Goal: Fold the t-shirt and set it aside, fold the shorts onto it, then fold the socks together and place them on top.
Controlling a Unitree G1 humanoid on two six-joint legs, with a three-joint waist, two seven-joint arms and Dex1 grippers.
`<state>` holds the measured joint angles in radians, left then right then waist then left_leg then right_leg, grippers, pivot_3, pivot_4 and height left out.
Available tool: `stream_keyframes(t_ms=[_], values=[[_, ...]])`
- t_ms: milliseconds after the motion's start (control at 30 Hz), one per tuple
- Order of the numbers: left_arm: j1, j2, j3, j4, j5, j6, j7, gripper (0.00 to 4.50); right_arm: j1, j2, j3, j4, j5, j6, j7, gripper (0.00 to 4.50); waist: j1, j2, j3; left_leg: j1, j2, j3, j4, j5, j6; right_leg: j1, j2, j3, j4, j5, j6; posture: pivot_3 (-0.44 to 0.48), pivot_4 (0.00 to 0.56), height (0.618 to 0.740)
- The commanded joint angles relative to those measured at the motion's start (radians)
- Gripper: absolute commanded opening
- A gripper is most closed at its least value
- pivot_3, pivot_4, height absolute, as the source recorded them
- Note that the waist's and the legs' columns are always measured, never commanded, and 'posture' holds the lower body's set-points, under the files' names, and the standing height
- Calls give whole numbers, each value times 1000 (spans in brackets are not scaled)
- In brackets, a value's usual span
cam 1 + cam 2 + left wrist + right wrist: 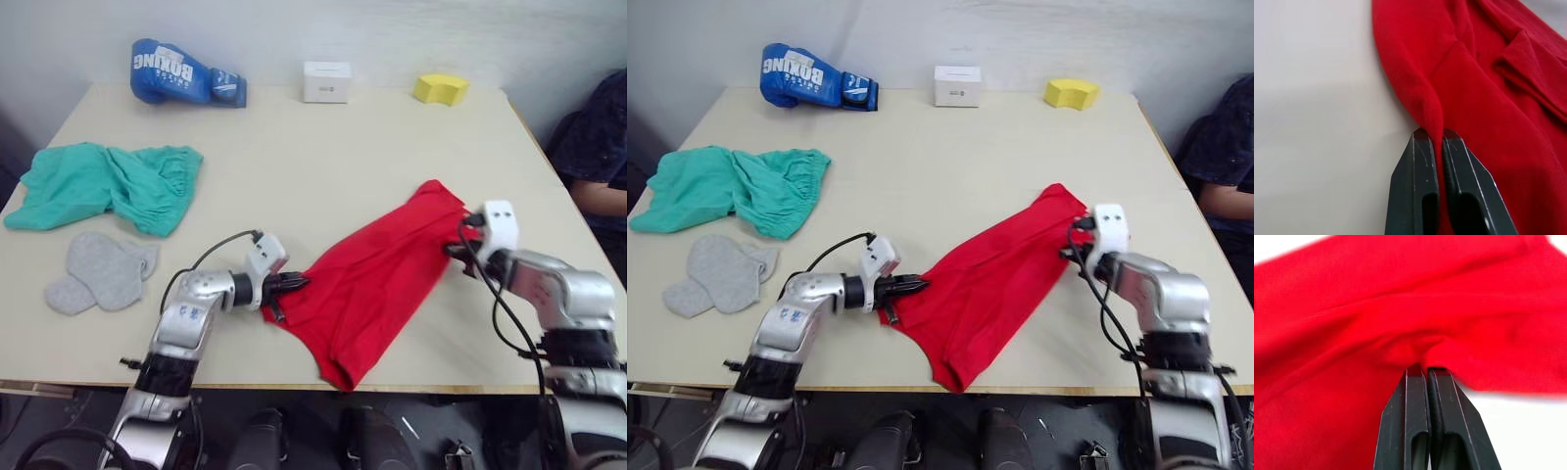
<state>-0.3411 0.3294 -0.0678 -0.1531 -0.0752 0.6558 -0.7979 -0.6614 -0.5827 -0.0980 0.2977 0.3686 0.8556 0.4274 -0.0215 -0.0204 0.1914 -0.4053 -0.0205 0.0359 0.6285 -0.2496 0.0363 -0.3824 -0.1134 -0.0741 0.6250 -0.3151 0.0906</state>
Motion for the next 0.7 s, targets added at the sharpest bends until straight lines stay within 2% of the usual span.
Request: stream_keyframes(t_ms=[33, 133, 233, 267, 300, 400, 533, 633, 700], values=[[92, -16, 8, -219, -26, 89, 96, 0, -99, 6, 64, 172, -80, -160, 92, 14, 0, 0, 0, 0, 0, 0, 0, 1, -1, 0, 0, 0, 0, 0, 0, 0, 150, 740], [168, -24, -16, -333, -31, 143, 149, 0, -160, 14, 96, 282, -113, -218, 155, 14, 9, 0, 0, -1, 0, 1, 1, 1, -3, 0, 0, 0, -1, 0, 0, 0, 150, 740], [188, -29, -8, -367, -45, 180, 193, 0, -166, -9, 100, 272, -103, -172, 235, 14, 22, 0, 0, -1, 0, 1, 2, 1, -2, 0, 0, 1, -1, 0, 0, 0, 150, 740], [184, -19, -3, -362, -39, 184, 207, 251, -155, -22, 91, 250, -102, -155, 240, 1, 24, 0, 0, -1, 0, 0, 2, 0, -1, 0, 0, 0, -1, 0, 0, 0, 150, 740], [175, -6, 2, -355, -50, 192, 199, 539, -137, -42, 85, 218, -98, -132, 256, 200, 26, 1, 0, -1, 0, 0, 2, -1, 0, 0, 0, 0, -1, 0, 0, 0, 150, 740], [112, 50, 31, -297, -104, 184, 138, 1365, -54, -104, 64, 58, -47, -18, 326, 998, 36, 2, 1, -1, 0, 0, 1, -1, -1, 0, 0, 0, -2, 0, 0, 0, 150, 740], [-72, 95, 96, -119, -229, 257, 44, 2603, 110, -176, -51, -291, 167, 277, 395, 2369, 47, 5, 3, -2, 1, -1, 1, -2, -1, 0, 0, -1, -3, 0, 0, 0, 150, 740], [-212, 116, 53, 44, -262, 221, -56, 3605, 229, -181, -150, -497, 297, 449, 383, 3495, 46, 5, 3, -2, 1, -1, 1, -3, 0, 0, 0, -1, -3, 0, 0, 0, 150, 740], [-330, 101, -28, 218, -203, 97, -108, 4206, 309, -109, -254, -607, 376, 568, 332, 4158, 49, 5, 3, -2, 1, 0, 1, -3, 1, 1, 0, 0, -4, 0, 0, 0, 150, 740]])
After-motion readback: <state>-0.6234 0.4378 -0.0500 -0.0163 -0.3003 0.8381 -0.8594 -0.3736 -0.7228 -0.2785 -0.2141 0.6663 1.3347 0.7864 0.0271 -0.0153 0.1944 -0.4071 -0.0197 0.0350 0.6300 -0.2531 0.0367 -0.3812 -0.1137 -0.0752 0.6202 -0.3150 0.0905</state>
